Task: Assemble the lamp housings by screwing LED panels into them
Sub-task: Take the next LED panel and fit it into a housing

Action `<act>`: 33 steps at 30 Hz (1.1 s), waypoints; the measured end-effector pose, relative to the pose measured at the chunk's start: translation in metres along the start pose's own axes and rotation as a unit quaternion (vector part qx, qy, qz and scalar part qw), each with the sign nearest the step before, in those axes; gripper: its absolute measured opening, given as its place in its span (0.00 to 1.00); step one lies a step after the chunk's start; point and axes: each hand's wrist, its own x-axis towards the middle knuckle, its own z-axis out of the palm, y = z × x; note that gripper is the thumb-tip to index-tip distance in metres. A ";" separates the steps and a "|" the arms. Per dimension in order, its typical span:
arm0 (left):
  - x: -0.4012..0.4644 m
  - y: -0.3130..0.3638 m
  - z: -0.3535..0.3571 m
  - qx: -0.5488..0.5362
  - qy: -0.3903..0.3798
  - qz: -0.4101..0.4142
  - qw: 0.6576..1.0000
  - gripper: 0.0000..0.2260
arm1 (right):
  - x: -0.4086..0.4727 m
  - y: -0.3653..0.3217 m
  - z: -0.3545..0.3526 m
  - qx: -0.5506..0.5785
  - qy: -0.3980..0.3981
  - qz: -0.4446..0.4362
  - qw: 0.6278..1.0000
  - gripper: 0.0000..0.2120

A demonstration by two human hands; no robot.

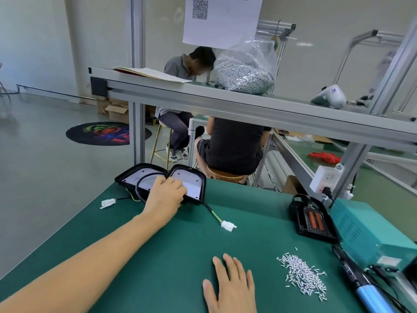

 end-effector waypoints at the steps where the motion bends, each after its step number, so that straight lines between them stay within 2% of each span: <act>1: -0.011 0.008 -0.009 -0.017 0.012 0.005 1.000 0.12 | -0.001 0.001 -0.005 0.024 -0.022 0.005 0.999 0.28; 2: -0.022 0.016 -0.017 -0.031 0.024 0.008 0.999 0.12 | 0.001 0.002 -0.004 0.044 -0.036 0.015 0.998 0.27; 4: -0.042 0.035 -0.032 -0.070 0.035 0.011 0.997 0.12 | 0.001 0.006 -0.006 0.196 -0.037 0.052 0.979 0.23; 6: -0.064 0.056 -0.041 -0.102 0.036 0.014 0.994 0.12 | -0.002 0.010 -0.012 0.361 -0.017 0.100 0.927 0.22; 8: -0.084 0.077 -0.046 -0.129 0.029 0.022 0.991 0.13 | -0.003 0.008 -0.024 0.460 -0.016 0.145 0.876 0.23; 10: -0.098 0.096 -0.047 -0.145 0.020 0.021 0.989 0.14 | 0.000 0.006 -0.030 0.499 -0.050 0.162 0.850 0.25; 12: -0.105 0.110 -0.048 -0.170 0.023 0.008 0.985 0.14 | 0.006 0.004 -0.031 0.509 -0.072 0.159 0.843 0.25; 15: -0.109 0.124 -0.052 -0.210 0.022 -0.010 0.977 0.14 | 0.013 -0.001 -0.035 0.558 -0.071 0.182 0.806 0.12; 17: -0.112 0.126 -0.056 -0.244 0.021 0.006 0.969 0.11 | 0.015 0.003 -0.039 0.583 -0.064 0.186 0.788 0.13; 19: -0.116 0.120 -0.059 -0.293 0.010 0.014 0.956 0.09 | 0.019 0.010 -0.045 0.576 -0.072 0.185 0.793 0.15; 22: -0.126 0.106 -0.060 -0.331 -0.031 0.017 0.943 0.20 | 0.023 0.027 -0.053 0.574 -0.087 0.201 0.789 0.15; 26: -0.135 0.102 -0.056 -0.344 -0.052 0.046 0.936 0.21 | 0.026 0.048 -0.061 0.553 -0.112 0.184 0.805 0.14; 29: -0.132 0.112 -0.056 -0.363 -0.030 0.060 0.929 0.22 | 0.033 0.066 -0.069 0.480 -0.134 0.174 0.849 0.11; 31: -0.132 0.119 -0.055 -0.369 -0.028 0.074 0.926 0.23 | 0.044 0.082 -0.073 0.420 -0.141 0.188 0.876 0.16; 33: -0.134 0.121 -0.055 -0.378 -0.029 0.070 0.923 0.22 | 0.058 0.103 -0.077 0.347 -0.108 0.189 0.912 0.16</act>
